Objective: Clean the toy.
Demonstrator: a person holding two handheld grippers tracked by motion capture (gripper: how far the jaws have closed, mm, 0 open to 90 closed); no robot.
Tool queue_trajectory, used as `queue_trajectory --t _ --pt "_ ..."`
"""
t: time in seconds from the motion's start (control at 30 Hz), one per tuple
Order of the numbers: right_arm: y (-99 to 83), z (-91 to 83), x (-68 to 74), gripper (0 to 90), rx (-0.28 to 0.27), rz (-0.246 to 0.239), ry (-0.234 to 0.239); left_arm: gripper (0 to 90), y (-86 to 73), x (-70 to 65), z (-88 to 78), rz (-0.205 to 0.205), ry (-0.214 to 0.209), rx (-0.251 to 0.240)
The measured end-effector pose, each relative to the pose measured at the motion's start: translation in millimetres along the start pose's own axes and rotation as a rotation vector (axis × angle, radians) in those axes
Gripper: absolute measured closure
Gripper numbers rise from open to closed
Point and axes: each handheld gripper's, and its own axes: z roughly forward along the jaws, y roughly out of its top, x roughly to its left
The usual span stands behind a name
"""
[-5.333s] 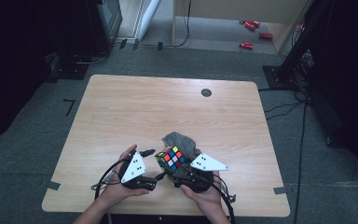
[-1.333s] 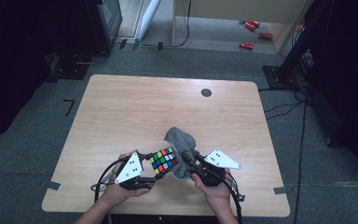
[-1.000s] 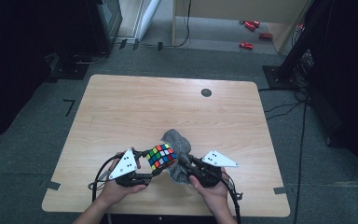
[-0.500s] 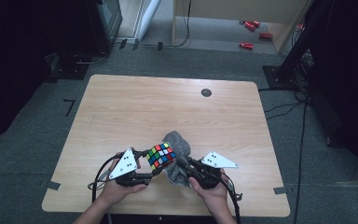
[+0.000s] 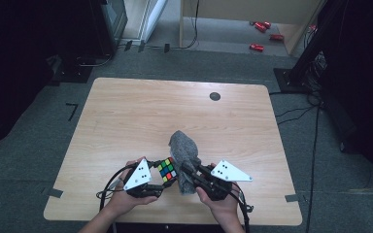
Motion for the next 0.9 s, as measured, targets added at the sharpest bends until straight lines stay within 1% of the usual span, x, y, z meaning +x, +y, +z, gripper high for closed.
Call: queue_trajectory --t 0.07,0.13,0.23,0.27,0.3,0.37,0.43,0.53,0.63,0.67,0.77,0.9 --pt "1.8 0.1 2.3 78.5 -0.002 -0.014 0.008 34.6 0.2 1.2 -1.3 -0.003 0.003 -0.002" --pt "-0.3 1.2 -0.6 78.4 0.004 -0.002 0.005 34.5 0.2 0.7 -1.2 0.009 0.011 0.007" --pt "-6.7 3.6 -9.5 78.3 0.036 0.029 -0.024 34.5 -0.5 -0.6 1.0 0.014 0.018 0.022" --pt "-7.3 3.7 -10.7 78.3 0.044 0.028 -0.032 34.5 -0.7 -0.7 1.7 0.009 0.017 0.023" --pt "-7.4 4.0 -11.0 78.1 0.052 0.018 -0.045 34.5 -0.9 -0.5 2.1 0.004 0.014 0.023" --pt "-6.5 5.4 -8.4 77.9 0.076 -0.031 -0.067 34.5 -1.4 -0.2 2.7 0.001 0.012 0.025" --pt "-7.0 6.8 -7.5 77.8 0.089 -0.05 -0.075 34.4 -2.4 0.2 2.5 0.0 0.013 0.027" --pt "-10.2 8.7 -10.8 77.8 0.1 -0.029 -0.072 34.5 -1.9 0.3 1.0 0.001 0.016 0.023" --pt "-13.2 9.6 -13.4 77.8 0.106 -0.005 -0.079 34.5 -1.0 0.4 -0.4 -0.002 0.021 0.014" --pt "-13.5 9.6 -13.8 77.8 0.106 -0.004 -0.079 34.5 -0.8 0.3 -0.8 -0.004 0.021 0.01" --pt "-13.7 8.9 -14.3 77.8 0.103 0.009 -0.078 34.5 0.7 -1.0 -2.6 0.011 0.033 -0.005" --pt "-13.4 8.1 -15.7 77.7 0.098 0.028 -0.079 34.5 1.6 -1.5 -3.8 0.009 0.036 -0.018"
